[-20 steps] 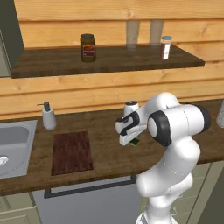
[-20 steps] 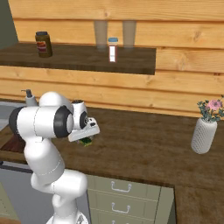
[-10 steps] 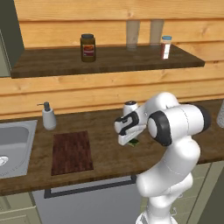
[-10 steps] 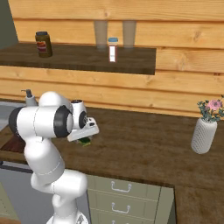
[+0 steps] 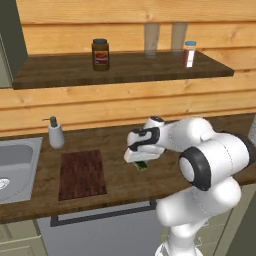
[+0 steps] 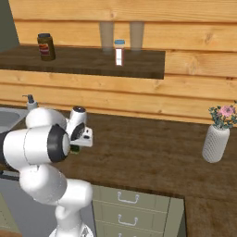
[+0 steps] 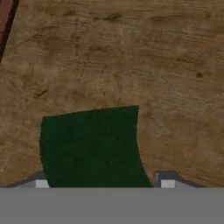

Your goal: Pick up the sponge from the counter and clean the cutting board by briefly scrubbing or pressing down on the cutting board. Once finished, release the sponge.

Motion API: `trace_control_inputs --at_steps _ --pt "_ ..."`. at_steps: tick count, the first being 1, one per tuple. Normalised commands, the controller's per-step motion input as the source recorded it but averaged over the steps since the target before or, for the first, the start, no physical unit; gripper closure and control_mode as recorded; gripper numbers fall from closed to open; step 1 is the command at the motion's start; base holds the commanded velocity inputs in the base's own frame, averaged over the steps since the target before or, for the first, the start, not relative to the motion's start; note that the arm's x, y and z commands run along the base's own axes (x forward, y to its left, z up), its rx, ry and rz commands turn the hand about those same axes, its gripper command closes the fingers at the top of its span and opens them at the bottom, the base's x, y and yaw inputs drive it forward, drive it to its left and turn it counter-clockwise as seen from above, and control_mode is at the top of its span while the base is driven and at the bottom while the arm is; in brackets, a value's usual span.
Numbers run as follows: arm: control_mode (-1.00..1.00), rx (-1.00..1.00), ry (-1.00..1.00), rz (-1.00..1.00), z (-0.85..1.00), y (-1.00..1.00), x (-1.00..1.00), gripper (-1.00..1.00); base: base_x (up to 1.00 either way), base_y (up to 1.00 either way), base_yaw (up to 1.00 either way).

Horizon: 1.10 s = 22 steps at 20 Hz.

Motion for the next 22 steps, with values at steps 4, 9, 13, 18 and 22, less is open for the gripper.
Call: trace_control_inputs --at_steps 4,9,13,18,22 --pt "-1.0 0.07 -0.16 -0.09 0.59 0.95 -0.03 1.0 0.0 0.0 0.0" --pt "-1.0 -0.11 0.0 -0.11 0.13 1.0 0.3 1.0 0.0 0.0 0.0" --pt "-1.0 0.02 0.06 -0.05 0.27 0.84 0.41 1.0 0.0 0.0 0.0" --pt "-1.0 0.01 0.0 -0.14 0.27 0.98 0.07 1.0 0.0 0.0 0.0" --pt "-1.0 -0.01 0.0 -0.19 0.09 1.0 0.15 1.0 0.0 0.0 0.0"
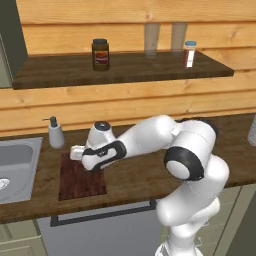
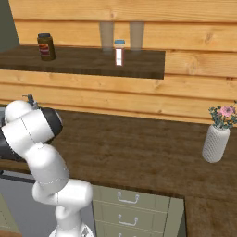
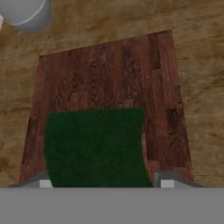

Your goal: Pick up the sponge from the counter and clean the cutting board by briefly scrubbing or pressing down on the cutting board. Once finished, release the sponge.

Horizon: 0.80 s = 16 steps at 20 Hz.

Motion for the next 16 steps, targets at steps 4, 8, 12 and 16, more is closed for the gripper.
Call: trace_control_inputs --at_steps 4,8,12,16 --pt "-1.0 -0.01 0.01 -0.19 -0.03 0.76 0.47 1.0 0.0 0.0 0.0" --pt "-1.0 -0.02 0.0 -0.06 0.0 0.36 0.51 1.0 0.0 0.0 0.0" --pt "-1.0 -0.08 0.0 0.0 0.01 0.31 0.45 1.0 0.0 0.0 0.0" --pt "-1.0 -0.08 0.0 0.0 0.0 0.27 0.56 1.0 0.0 0.0 0.0"
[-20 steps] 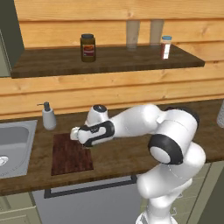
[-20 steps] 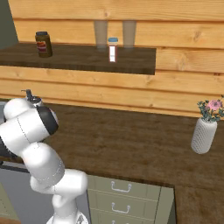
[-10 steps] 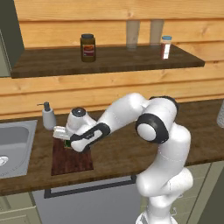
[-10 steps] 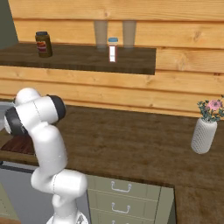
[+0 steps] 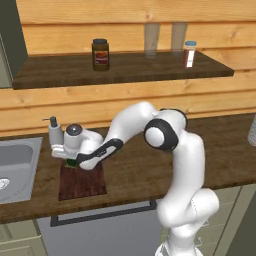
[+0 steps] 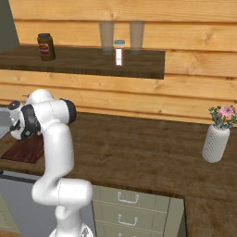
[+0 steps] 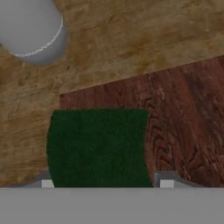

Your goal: Pick up the sponge from the counter and clean the cutting board by briefly scrubbing or pressing down on the cutting board. Once finished, release the sponge.

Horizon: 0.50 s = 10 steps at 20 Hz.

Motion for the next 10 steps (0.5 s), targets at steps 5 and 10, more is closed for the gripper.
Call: trace_control_inputs --at_steps 5,10 --pt "-1.0 -0.06 0.0 0.0 0.0 0.14 0.4 1.0 0.0 0.0 0.0" --pt "-1.0 -0.02 0.0 0.0 0.0 0.02 0.23 1.0 0.0 0.0 0.0"
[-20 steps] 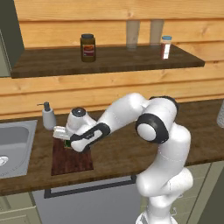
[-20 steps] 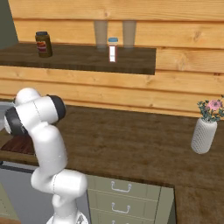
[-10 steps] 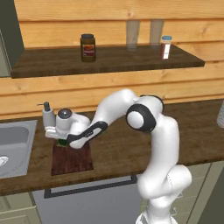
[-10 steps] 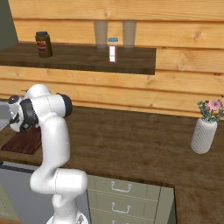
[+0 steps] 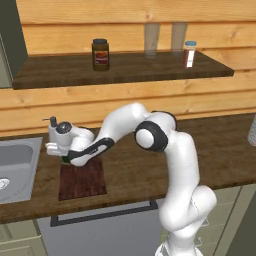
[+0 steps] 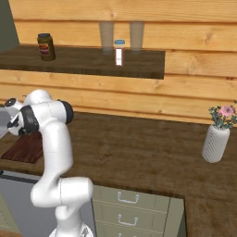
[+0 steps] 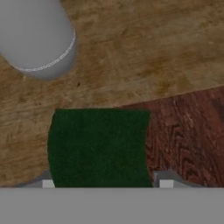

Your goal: Pick up the sponge from the counter and clean the cutting board by briefly scrubbing or pressing down on the cutting board. Once finished, release the sponge.

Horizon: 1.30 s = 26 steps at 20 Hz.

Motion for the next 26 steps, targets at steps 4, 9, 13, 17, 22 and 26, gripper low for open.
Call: trace_control_inputs --at_steps 4,9,13,17,22,26 --pt "-1.0 0.0 0.0 0.01 -0.09 0.0 0.13 1.0 0.0 0.0 0.0" --pt "-1.0 0.0 0.01 0.1 -0.21 0.0 0.15 1.0 0.0 0.0 0.0" --pt "-1.0 0.0 0.0 0.08 -0.29 0.0 0.05 1.0 0.0 0.0 0.0" --pt "-1.0 -0.05 0.0 0.02 -0.17 -0.07 0.01 1.0 0.0 0.0 0.0" --pt "-1.0 -0.03 -0.01 0.01 -0.04 -0.49 -0.07 1.0 0.0 0.0 0.0" --pt "-1.0 0.06 -0.02 0.2 -0.01 -0.88 -0.13 1.0 0.0 0.0 0.0"
